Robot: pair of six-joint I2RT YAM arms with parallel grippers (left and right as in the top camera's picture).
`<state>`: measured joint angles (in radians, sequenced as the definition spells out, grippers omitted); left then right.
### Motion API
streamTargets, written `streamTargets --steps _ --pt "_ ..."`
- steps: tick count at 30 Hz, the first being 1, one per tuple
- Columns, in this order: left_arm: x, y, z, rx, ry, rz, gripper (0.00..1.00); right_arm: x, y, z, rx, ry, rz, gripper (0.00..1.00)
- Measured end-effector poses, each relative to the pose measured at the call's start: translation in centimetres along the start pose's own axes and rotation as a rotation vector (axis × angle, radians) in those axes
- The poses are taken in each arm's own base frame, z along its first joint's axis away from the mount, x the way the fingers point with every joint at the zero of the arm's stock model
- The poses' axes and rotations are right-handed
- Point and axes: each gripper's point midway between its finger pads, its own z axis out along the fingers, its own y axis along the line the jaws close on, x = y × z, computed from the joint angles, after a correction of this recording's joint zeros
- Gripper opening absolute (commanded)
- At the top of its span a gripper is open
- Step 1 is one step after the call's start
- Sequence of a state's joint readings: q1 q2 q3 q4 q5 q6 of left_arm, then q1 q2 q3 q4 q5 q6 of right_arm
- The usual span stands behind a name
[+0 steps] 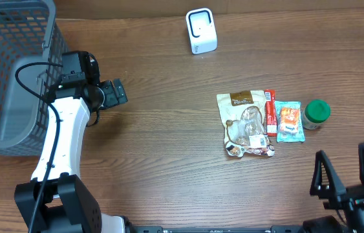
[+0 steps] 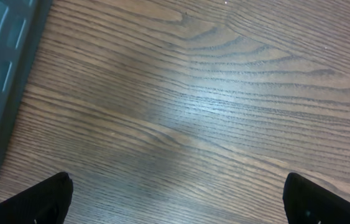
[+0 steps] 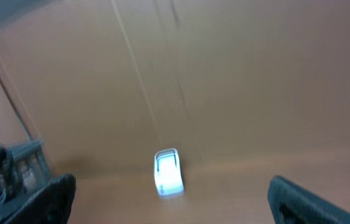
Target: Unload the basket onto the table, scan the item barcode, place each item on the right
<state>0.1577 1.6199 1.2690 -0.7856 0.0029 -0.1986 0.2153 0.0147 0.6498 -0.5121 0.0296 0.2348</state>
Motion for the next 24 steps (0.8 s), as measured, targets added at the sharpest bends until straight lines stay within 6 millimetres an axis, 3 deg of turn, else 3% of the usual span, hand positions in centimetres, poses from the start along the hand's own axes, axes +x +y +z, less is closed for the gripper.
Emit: streamTargets --steps 7,11,15,24 --pt "0.0 0.0 0.0 0.000 0.000 0.000 1.00 -0.3 0.1 2.7 -0.061 -0.206 -0.027 1.00" --pt "0.0 0.0 0.0 0.000 0.000 0.000 1.00 0.4 0.3 3.3 -0.108 -0.308 -0.090 1.00" --pt "0.0 0.0 0.0 0.000 0.000 0.000 1.00 3.0 -0.1 3.9 -0.127 -0.320 -0.140 1.00" --pt "0.0 0.0 0.0 0.000 0.000 0.000 1.00 9.8 -1.8 5.4 -0.108 -0.169 -0.169 1.00"
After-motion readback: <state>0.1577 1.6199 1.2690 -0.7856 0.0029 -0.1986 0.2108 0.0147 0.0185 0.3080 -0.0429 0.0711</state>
